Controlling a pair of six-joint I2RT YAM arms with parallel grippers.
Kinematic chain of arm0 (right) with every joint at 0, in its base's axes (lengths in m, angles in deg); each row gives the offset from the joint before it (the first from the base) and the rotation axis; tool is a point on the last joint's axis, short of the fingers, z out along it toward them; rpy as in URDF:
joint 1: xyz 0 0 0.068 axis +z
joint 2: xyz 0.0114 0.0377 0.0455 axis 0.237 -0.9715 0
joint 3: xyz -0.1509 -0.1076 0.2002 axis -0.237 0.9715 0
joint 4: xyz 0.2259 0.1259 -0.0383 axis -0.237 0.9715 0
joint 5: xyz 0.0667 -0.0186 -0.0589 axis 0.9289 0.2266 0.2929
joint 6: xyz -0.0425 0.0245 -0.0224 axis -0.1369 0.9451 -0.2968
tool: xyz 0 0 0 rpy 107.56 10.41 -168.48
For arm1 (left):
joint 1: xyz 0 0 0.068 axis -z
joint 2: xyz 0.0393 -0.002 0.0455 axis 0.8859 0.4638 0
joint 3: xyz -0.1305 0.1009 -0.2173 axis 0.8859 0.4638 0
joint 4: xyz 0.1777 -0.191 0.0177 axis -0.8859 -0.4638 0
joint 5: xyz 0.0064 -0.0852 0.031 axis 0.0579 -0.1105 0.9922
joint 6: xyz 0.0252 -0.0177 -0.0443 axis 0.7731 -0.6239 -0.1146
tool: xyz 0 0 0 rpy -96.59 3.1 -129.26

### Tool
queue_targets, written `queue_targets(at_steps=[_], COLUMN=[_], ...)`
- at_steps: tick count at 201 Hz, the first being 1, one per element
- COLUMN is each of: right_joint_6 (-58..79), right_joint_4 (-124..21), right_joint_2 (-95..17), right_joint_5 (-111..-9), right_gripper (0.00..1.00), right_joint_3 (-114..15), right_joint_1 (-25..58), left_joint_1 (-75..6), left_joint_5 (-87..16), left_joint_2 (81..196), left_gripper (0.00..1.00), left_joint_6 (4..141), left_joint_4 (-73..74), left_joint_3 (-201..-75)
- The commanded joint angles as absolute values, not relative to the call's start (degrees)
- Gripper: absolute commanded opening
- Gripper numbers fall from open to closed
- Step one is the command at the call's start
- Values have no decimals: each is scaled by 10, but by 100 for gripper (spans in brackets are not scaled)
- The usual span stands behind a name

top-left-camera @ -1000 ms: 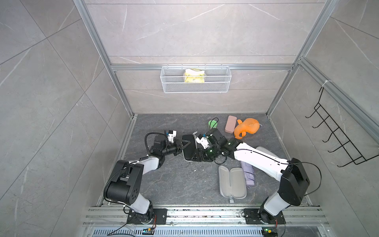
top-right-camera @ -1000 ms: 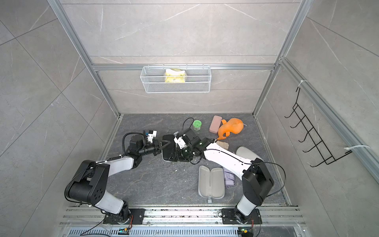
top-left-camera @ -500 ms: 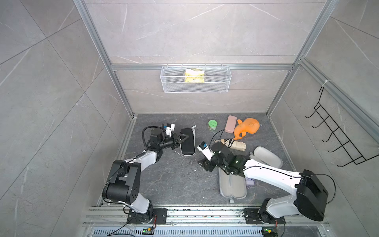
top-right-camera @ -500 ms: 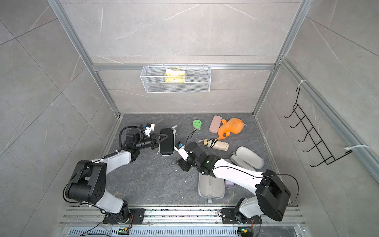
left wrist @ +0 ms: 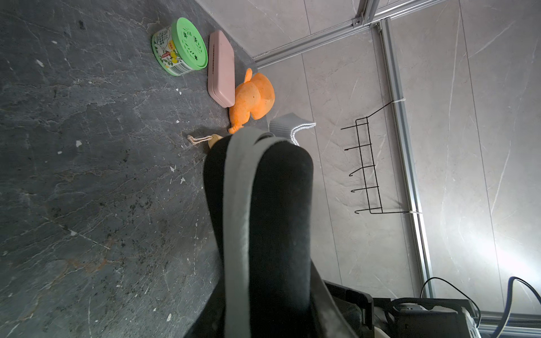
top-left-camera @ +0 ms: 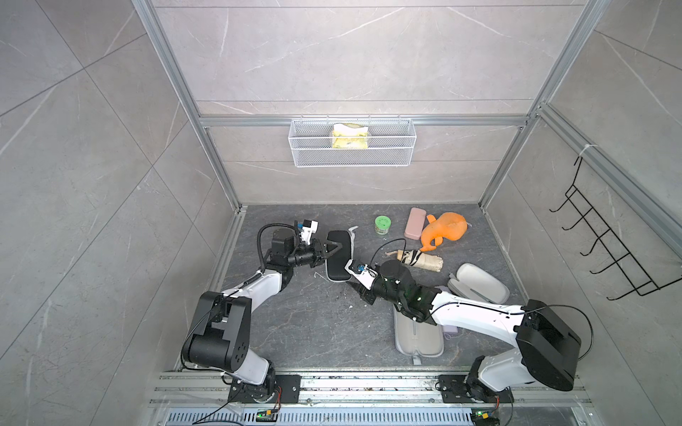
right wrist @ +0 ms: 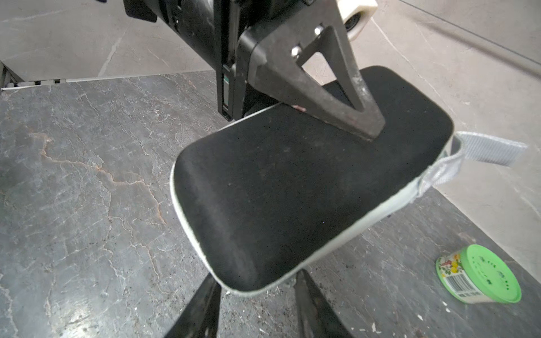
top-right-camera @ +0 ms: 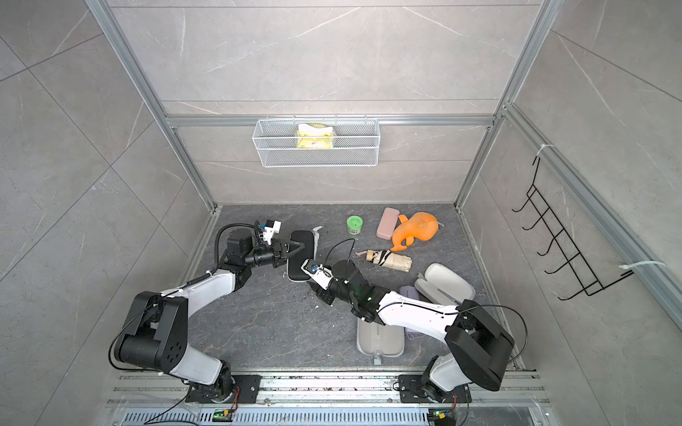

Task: Put umbrellas into zippered umbrella sleeves
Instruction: Zip the zipper on the umbrella sleeve.

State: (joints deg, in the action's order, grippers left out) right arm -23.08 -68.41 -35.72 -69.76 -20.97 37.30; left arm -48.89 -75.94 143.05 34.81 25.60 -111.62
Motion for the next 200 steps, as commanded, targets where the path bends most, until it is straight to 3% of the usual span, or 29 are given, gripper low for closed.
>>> queue_targets(at_steps=[1, 141, 200], right_joint_6=[-254, -276, -328], right_joint_4=[-714, -673, -664], right_joint_2=[-361, -364, -337], right_joint_5=[-714, -629, -639], right_gripper=[40, 29, 35], right_joint_3=[-217, -236, -192], right_joint_1=[358, 331, 332], left_joint_1=[-481, -478, -478], left_joint_5=[-813, -818, -824], left_joint_2=[1389, 1378, 1379], left_gripper=[8, 6, 4], left_joint_6=[373, 406, 442], left_joint_4=[252, 211, 181], left_joint_3=[-1144, -1151, -1162])
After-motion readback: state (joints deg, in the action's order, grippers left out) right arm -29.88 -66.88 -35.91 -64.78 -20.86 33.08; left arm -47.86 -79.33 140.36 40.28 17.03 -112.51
